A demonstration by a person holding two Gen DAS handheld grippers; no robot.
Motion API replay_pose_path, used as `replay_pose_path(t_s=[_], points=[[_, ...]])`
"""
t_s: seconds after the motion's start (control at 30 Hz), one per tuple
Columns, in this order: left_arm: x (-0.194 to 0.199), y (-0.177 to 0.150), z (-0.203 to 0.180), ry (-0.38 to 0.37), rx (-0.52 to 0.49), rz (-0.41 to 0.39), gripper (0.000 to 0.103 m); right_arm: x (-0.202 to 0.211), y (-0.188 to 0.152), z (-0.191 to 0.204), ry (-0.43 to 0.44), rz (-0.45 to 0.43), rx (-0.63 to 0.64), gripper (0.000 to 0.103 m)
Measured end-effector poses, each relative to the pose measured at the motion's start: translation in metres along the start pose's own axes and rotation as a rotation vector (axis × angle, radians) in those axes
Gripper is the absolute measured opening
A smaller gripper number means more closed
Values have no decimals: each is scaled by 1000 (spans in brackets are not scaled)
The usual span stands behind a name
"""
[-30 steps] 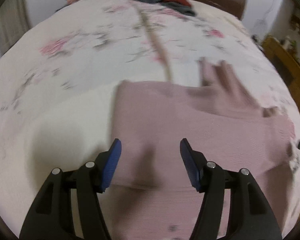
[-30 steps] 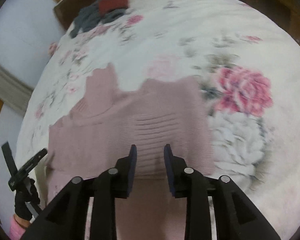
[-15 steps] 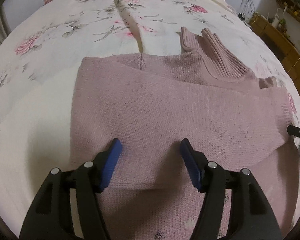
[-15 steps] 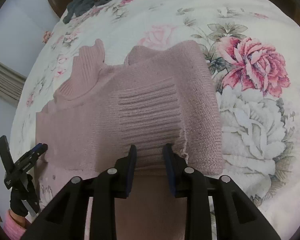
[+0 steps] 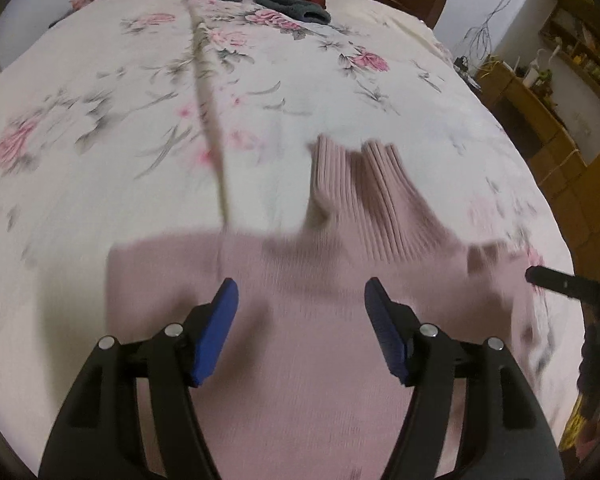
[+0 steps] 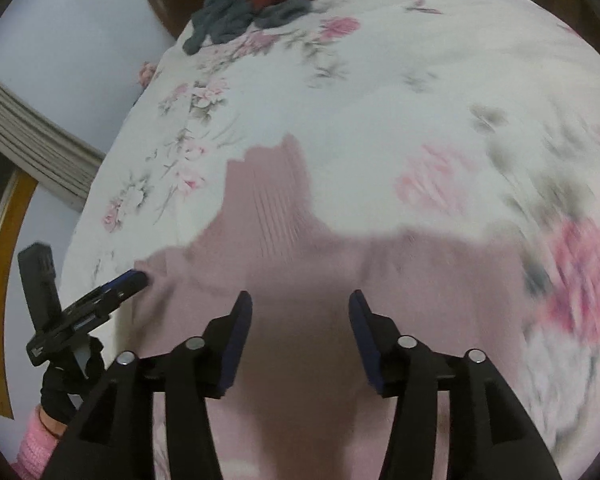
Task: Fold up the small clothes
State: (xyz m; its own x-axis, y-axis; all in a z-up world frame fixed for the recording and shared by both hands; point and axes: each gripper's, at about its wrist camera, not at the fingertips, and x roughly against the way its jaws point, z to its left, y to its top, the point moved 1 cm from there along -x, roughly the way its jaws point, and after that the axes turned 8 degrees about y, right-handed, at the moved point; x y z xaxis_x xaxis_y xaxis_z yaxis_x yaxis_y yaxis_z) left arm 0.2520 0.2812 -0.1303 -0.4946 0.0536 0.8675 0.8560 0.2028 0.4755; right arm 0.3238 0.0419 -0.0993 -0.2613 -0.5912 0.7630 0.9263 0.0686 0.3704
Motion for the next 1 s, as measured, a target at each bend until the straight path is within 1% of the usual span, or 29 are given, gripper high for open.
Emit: replay_pose_path(t_s=[0.03, 0.13, 0.17, 0.23, 0.33, 0.43, 0.5, 0.53, 0.57, 0.6, 0.63, 0.67, 0.7, 0.73, 0.77, 0.87, 0.93, 0.97, 1.0], points=[[-11, 13, -2, 9, 7, 10, 65, -15, 16, 2, 0, 19, -1, 56], [-36, 36, -13, 6, 1, 35, 65, -48, 45, 1, 23, 55, -22, 56], [-45, 43, -19, 10, -17, 41, 65, -59, 53, 0, 19, 63, -25, 56], [-62, 54, -30, -8, -50, 60, 65, -82, 69, -5, 15, 82, -38, 57], [-92, 62, -46, -15, -83, 111, 65, -107, 83, -16, 8, 98, -66, 57], [-110, 65, -50, -37, -59, 134, 63, -127, 88, -22, 25, 118, -79, 57], [-118, 65, -49, -60, -33, 141, 62, -137, 88, -24, 19, 130, -79, 57], [-122, 64, -47, -72, -15, 146, 60, -142, 88, -26, 12, 133, -81, 55], [-123, 63, -47, -78, -4, 147, 53, -144, 88, -27, 11, 131, -82, 51], [-125, 62, -45, -86, 9, 149, 48, -145, 87, -28, 14, 127, -82, 37], [-126, 62, -43, -93, 20, 152, 38, -145, 87, -29, 39, 130, -84, 16], [-127, 62, -41, -98, 30, 156, 27, -146, 86, -30, 76, 138, -95, 12], [-127, 62, -39, -105, 41, 161, 22, -145, 85, -29, 90, 132, -96, 12], [-127, 63, -38, -112, 45, 163, 13, -142, 85, -28, 97, 123, -89, 12], [-124, 62, -36, -130, 48, 165, 8, -138, 85, -26, 110, 111, -79, 11], [-111, 63, -36, -172, 42, 132, 7, -116, 84, -19, 156, 57, -54, 11], [-93, 64, -39, -228, 32, 91, 7, -97, 80, -12, 175, 22, -14, 11], [-87, 64, -40, -244, 27, 76, 7, -87, 77, -7, 192, 9, 6, 11], [-74, 61, -42, -271, 14, 45, 7, -78, 73, -4, 206, 0, 23, 11]])
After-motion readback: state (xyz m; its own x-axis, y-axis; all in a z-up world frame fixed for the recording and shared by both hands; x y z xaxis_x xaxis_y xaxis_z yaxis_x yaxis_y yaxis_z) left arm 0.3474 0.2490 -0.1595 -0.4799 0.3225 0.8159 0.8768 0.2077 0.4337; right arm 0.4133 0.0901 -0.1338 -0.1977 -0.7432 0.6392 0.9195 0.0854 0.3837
